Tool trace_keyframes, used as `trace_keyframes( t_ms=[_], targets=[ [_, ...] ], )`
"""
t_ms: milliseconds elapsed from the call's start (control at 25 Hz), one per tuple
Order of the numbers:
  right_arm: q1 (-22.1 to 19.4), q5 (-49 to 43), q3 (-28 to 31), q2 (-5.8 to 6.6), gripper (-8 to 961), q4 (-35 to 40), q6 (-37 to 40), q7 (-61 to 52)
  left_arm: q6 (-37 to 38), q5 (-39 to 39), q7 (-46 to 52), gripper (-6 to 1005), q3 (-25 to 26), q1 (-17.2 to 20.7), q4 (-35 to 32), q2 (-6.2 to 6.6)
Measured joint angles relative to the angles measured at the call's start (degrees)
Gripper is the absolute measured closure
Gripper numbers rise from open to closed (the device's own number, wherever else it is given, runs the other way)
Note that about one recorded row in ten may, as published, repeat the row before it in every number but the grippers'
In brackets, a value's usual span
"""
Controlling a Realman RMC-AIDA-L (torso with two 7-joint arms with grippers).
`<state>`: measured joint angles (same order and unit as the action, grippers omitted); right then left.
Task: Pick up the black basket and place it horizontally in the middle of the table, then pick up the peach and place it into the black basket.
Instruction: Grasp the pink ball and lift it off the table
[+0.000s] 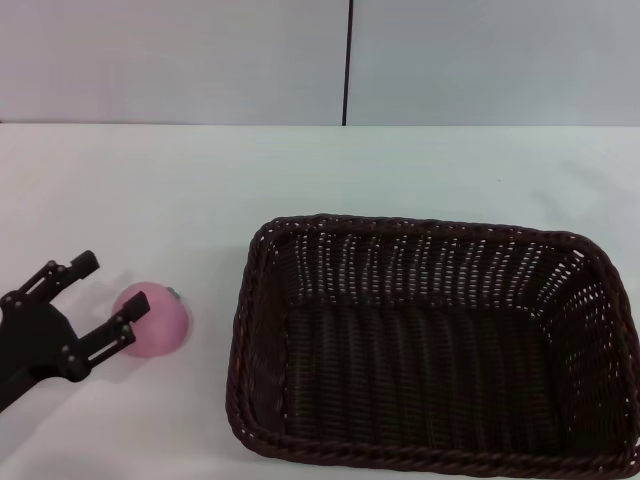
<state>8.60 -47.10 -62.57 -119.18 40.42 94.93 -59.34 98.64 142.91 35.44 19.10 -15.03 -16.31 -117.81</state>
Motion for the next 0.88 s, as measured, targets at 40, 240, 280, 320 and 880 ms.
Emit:
trace_keyframes(
  t_ms=[40, 240, 280, 320, 880],
  targets=[
    [0.17, 1.94, 0.0, 0.0, 300, -2.5, 0.42, 1.26, -0.41, 0.0, 0.18, 185, -0.5, -0.17, -0.05, -0.01],
    [1.26, 8.91, -0.01, 0.05, 301, -14.07, 2.25, 7.28, -1.65, -0.01, 0.58, 184, -1.44, -0.43, -0.25, -0.02],
    [1.79, 10.45, 0.01, 0.06, 301, -17.71, 2.65, 9.11, -3.58, -0.01, 0.8, 184, -2.42, -0.55, -0.37, -0.03],
    [1.79, 10.45, 0.01, 0.06, 301, -17.71, 2.65, 9.11, -4.75, -0.01, 0.97, 184, -3.38, -0.56, -0.39, -0.05],
    [2.32, 11.75, 0.08, 0.27, 301, -24.34, 2.5, 10.57, -9.68, -0.31, 1.59, 206, -7.26, -1.44, 1.48, -0.35]
  ],
)
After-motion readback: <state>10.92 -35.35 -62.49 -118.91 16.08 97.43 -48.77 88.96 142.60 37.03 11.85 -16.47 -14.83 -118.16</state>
